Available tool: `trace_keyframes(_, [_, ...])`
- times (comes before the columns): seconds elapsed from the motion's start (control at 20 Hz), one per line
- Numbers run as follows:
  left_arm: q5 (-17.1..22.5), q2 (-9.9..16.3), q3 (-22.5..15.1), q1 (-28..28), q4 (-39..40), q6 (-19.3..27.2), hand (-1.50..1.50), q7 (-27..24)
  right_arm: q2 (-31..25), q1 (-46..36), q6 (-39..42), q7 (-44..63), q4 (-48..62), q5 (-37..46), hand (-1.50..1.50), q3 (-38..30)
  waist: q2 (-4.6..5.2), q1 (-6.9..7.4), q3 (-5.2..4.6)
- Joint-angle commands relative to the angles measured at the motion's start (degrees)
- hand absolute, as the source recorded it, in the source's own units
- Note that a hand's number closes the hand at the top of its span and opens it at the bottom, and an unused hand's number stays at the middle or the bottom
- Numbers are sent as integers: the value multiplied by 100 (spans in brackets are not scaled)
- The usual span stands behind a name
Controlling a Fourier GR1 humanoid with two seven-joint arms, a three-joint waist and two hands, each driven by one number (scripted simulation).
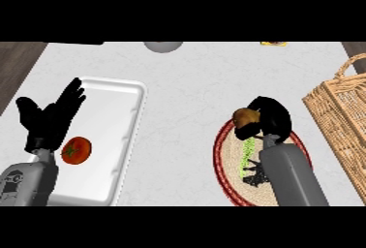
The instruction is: Pick the pear from the placemat and place it in the basket
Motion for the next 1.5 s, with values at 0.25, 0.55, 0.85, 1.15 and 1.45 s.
trace_keyframes(0.25, [-21,-52,-177,-417,127,-121,0,132,135,-1853,-3172,1558,365,-57,150,329,52,295,-1])
trace_keyframes(0.55, [-105,-46,-100,-243,214,-7,0,-2,136,-3120,-3902,3097,1312,1369,150,702,-25,90,-27])
trace_keyframes(0.85, [-171,-143,-36,-221,366,187,0,-54,135,-4079,-3446,4285,1918,2126,150,592,-56,-88,-27])
trace_keyframes(1.15, [-56,39,140,-33,212,65,0,-57,-28,-4838,-2943,4184,2442,2844,150,-293,-54,-250,-20])
trace_keyframes(1.45, [-139,-81,-35,29,-128,149,0,165,-530,-5249,-2998,4050,2903,3198,150,-872,-48,-212,-13])
